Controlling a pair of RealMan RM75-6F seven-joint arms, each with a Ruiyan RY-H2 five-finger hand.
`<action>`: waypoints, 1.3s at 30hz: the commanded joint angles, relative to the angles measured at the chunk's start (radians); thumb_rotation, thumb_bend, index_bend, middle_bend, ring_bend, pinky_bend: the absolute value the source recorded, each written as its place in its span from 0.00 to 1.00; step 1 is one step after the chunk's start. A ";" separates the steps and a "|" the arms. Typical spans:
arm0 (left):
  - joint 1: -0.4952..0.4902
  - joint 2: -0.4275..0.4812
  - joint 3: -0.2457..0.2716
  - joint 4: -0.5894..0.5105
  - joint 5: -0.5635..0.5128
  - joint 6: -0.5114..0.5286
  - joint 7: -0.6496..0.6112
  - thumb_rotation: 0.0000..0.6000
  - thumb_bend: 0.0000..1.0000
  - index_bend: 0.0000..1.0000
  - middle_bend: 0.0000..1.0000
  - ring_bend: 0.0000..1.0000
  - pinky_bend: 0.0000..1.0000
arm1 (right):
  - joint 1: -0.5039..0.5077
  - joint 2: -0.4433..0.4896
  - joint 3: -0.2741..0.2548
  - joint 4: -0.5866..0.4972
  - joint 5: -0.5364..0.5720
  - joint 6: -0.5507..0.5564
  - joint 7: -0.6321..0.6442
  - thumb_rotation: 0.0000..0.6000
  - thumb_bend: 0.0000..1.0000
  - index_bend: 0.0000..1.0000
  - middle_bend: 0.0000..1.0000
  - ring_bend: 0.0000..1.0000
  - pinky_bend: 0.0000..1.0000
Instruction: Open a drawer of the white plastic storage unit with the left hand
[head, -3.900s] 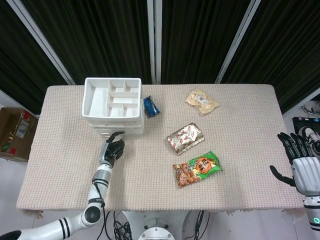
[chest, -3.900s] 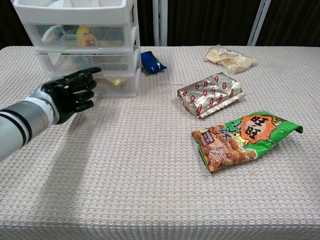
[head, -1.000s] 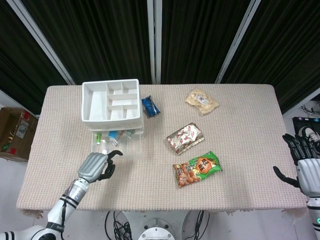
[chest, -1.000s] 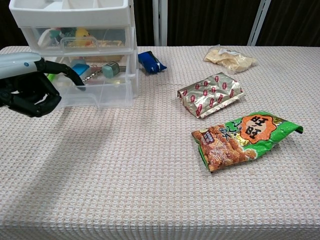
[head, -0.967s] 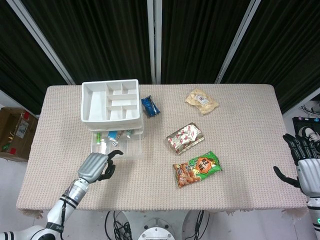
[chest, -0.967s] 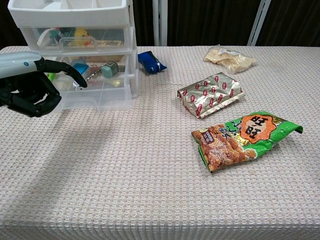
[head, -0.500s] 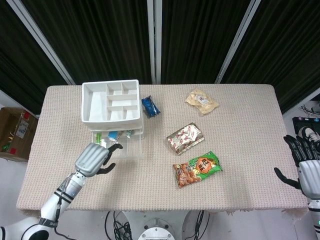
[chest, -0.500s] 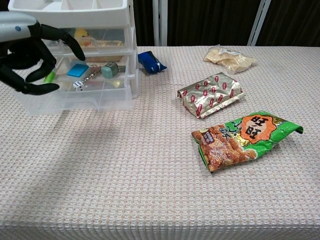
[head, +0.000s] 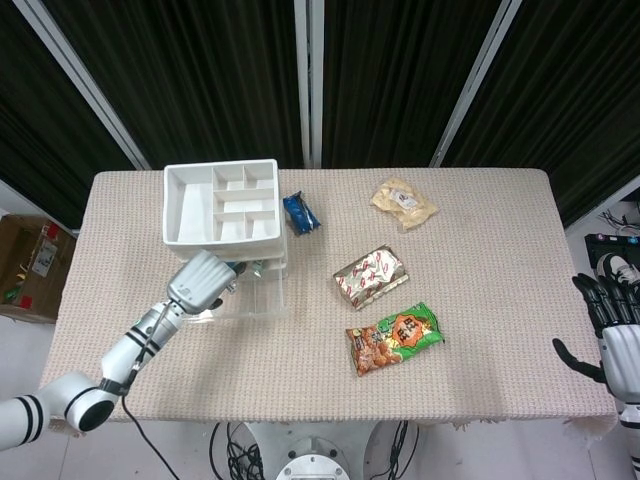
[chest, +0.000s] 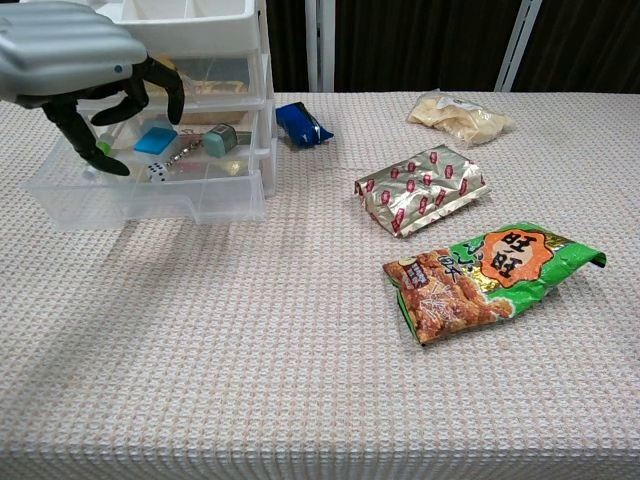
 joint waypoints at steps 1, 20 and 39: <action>-0.010 -0.010 0.012 0.011 0.002 -0.013 0.005 1.00 0.06 0.39 0.79 0.90 1.00 | -0.001 0.000 0.000 -0.003 0.001 -0.001 -0.003 1.00 0.19 0.00 0.08 0.00 0.00; -0.036 -0.053 0.051 0.078 -0.015 -0.031 0.020 1.00 0.24 0.45 0.79 0.90 1.00 | -0.001 0.000 0.002 -0.007 0.009 -0.014 -0.011 1.00 0.19 0.00 0.08 0.00 0.00; -0.056 -0.086 0.059 0.132 -0.033 -0.032 0.003 1.00 0.39 0.54 0.80 0.90 1.00 | -0.001 -0.004 0.004 0.008 0.019 -0.025 0.003 1.00 0.19 0.00 0.08 0.00 0.00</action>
